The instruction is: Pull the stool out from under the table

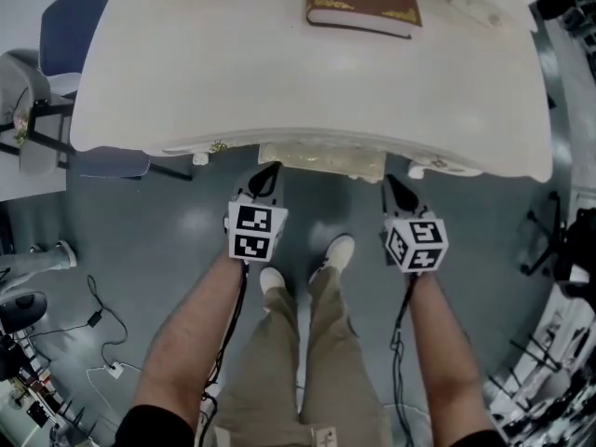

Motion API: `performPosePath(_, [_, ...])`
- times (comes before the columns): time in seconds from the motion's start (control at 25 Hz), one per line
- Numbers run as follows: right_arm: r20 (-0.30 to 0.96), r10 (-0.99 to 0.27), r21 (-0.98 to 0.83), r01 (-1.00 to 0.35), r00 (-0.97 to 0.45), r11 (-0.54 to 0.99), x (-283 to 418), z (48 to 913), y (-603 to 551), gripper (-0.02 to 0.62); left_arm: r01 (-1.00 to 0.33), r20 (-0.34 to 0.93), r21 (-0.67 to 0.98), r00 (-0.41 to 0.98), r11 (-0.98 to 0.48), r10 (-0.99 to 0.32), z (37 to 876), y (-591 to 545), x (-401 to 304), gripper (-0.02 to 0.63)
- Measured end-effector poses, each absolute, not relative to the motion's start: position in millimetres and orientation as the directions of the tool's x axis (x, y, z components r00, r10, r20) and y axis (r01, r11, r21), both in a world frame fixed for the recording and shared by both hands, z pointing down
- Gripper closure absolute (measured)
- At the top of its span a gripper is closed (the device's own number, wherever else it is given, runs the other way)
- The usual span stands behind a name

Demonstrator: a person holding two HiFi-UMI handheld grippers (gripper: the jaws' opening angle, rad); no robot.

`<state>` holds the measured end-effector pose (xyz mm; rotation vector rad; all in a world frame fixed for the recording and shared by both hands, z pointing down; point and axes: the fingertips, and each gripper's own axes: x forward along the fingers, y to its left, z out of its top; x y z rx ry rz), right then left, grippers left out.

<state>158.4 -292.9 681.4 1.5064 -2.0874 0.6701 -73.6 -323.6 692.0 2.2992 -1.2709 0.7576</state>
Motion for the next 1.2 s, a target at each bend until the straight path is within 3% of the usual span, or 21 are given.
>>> performPosePath(0.8, [0.761,-0.605,-0.093,-0.962,-0.235,0.257,194.1,799.0,-324.4,0.591,-0.897,0.734,0.072,0.344,-0.436,-0.586,800.5,-371.3,-96.4,0.592])
performPosePath(0.84, [0.765,-0.599,-0.096,-0.962,-0.235,0.255,195.6,802.8,-325.1,0.581,-0.897,0.741,0.084,0.348,-0.434,-0.575,804.4,-371.6,-97.2,0.575])
performPosePath(0.96, [0.778,-0.572,-0.127,-0.958,-0.258,0.258,196.1,814.2,-326.2,0.46,-0.892,0.755,0.103,0.358,-0.44,-0.549,816.2,-372.9,-97.3,0.531])
performPosePath(1.2, [0.778,-0.565,-0.176,-0.958,-0.275,0.225,199.0,832.3,-329.6,0.365,-0.897,0.763,0.123,0.36,-0.425,-0.537,836.6,-378.5,-101.4,0.469])
